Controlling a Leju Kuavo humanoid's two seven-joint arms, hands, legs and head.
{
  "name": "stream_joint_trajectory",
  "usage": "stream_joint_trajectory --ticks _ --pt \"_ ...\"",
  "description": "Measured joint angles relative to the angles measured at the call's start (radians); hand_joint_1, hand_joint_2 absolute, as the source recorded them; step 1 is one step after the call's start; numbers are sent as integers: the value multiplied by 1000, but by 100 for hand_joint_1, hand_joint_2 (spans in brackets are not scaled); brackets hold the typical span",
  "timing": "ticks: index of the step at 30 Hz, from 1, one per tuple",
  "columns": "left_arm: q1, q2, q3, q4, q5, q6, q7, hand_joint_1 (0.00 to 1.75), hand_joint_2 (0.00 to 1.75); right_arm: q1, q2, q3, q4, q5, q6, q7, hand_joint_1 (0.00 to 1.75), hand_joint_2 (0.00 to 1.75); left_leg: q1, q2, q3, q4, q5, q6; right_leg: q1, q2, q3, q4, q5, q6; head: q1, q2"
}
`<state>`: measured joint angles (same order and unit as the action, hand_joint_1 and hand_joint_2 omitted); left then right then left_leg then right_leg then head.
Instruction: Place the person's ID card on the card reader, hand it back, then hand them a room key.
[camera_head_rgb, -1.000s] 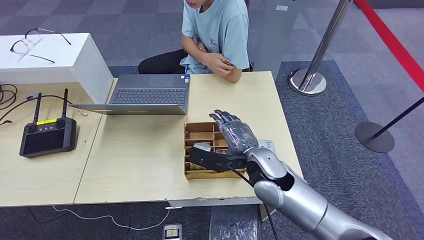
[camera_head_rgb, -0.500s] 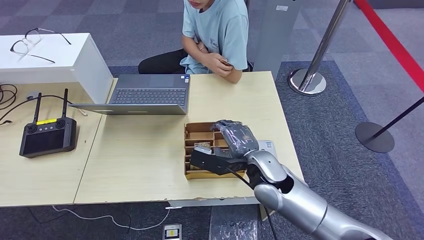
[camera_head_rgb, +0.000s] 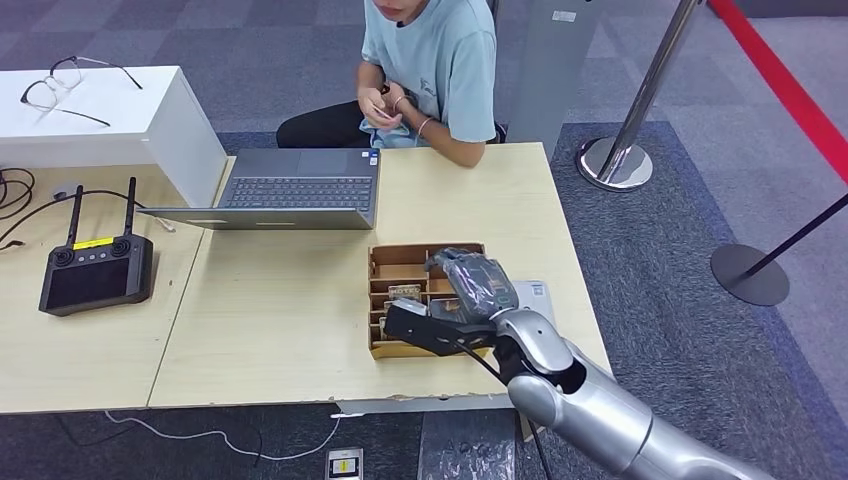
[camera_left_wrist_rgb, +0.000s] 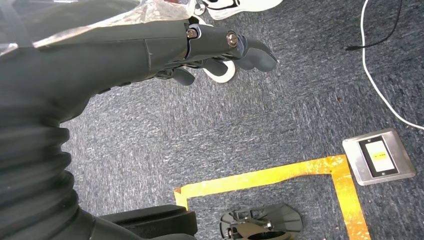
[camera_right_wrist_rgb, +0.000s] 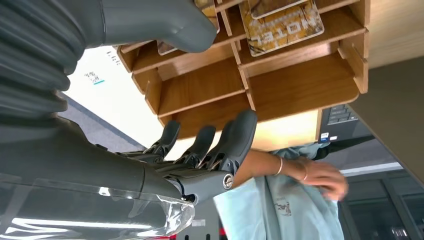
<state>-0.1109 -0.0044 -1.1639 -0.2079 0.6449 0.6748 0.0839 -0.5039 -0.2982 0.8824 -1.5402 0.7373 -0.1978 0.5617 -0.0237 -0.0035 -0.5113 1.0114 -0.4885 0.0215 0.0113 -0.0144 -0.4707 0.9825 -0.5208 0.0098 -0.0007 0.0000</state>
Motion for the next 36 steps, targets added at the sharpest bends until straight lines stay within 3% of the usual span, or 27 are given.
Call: stream_joint_trajectory --ticks 7,11,22,27,36 --pt "0 0 0 0 -6 0 2 0 175 13 4 0 36 -9 -13 -13 98 175 0 0 0 0 0 0 0 0 0 0 0 0 0 0" --pt "0 0 0 0 -7 0 6 0 175 19 6 0 53 -11 -18 -15 91 175 0 0 0 0 0 0 0 0 0 0 0 0 0 0" --pt "0 0 0 0 -10 -1 11 0 175 35 12 -1 111 -20 -57 -37 99 175 0 0 0 0 0 0 0 0 0 0 0 0 0 0" --pt "0 0 0 0 -10 -1 11 0 175 39 18 -1 129 -22 -66 -43 91 175 0 0 0 0 0 0 0 0 0 0 0 0 0 0" --pt "0 0 0 0 -15 -2 19 0 175 41 25 -6 140 -20 -104 -58 102 175 0 0 0 0 0 0 0 0 0 0 0 0 0 0"
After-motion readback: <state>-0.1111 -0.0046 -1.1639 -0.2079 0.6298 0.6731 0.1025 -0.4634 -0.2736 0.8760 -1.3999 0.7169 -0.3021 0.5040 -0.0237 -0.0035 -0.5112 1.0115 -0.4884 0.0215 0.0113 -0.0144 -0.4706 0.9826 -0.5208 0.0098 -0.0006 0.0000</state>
